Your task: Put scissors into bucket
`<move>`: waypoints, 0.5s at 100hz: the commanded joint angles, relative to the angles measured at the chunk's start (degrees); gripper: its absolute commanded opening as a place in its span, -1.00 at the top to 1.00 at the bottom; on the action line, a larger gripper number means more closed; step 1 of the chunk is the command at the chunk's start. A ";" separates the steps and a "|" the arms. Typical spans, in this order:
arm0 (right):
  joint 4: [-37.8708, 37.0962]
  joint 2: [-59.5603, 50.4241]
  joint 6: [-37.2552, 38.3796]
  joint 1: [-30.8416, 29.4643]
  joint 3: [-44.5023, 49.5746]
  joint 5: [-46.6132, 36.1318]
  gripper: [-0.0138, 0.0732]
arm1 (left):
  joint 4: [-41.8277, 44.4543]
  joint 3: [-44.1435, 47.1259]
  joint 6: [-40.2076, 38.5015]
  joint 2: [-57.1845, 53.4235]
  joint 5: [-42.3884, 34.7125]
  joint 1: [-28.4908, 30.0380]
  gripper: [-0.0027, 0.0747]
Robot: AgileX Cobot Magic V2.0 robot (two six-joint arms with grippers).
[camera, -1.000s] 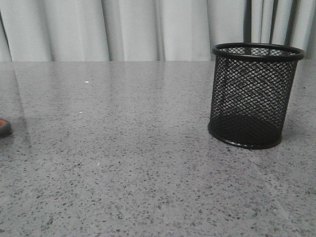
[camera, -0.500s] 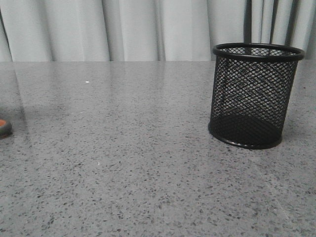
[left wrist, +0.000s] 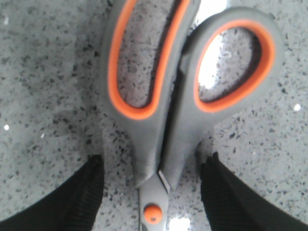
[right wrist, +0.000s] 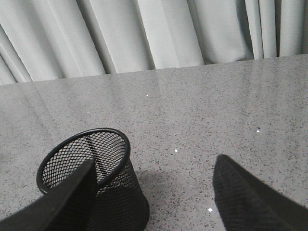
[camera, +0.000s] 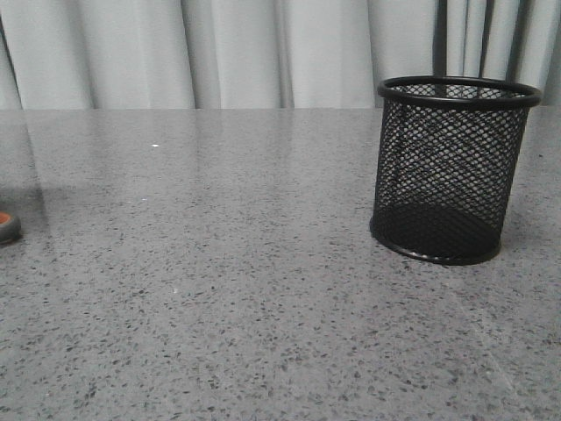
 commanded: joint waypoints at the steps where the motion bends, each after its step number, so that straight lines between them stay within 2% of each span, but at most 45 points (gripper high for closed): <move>1: -0.54 0.88 -0.43 0.11 -2.01 -4.47 -0.38 | -1.37 -1.19 0.19 -0.86 0.36 0.23 -0.13; 8: -0.54 0.88 -0.43 0.11 -2.01 -4.47 -0.38 | -1.48 -0.78 0.19 -0.70 -0.45 0.23 -0.11; 17: -0.54 0.88 -0.43 0.11 -2.01 -4.47 -0.38 | -2.42 0.15 0.19 -0.70 -0.96 0.23 0.01; 37: -0.54 0.88 -0.43 0.11 -2.01 -4.47 -0.38 | -6.16 2.25 -1.70 -0.70 -0.60 0.23 0.60; 50: -0.54 0.88 -0.43 0.11 -2.01 -4.31 -0.38 | -8.43 2.95 -3.07 -1.22 -1.27 0.23 0.89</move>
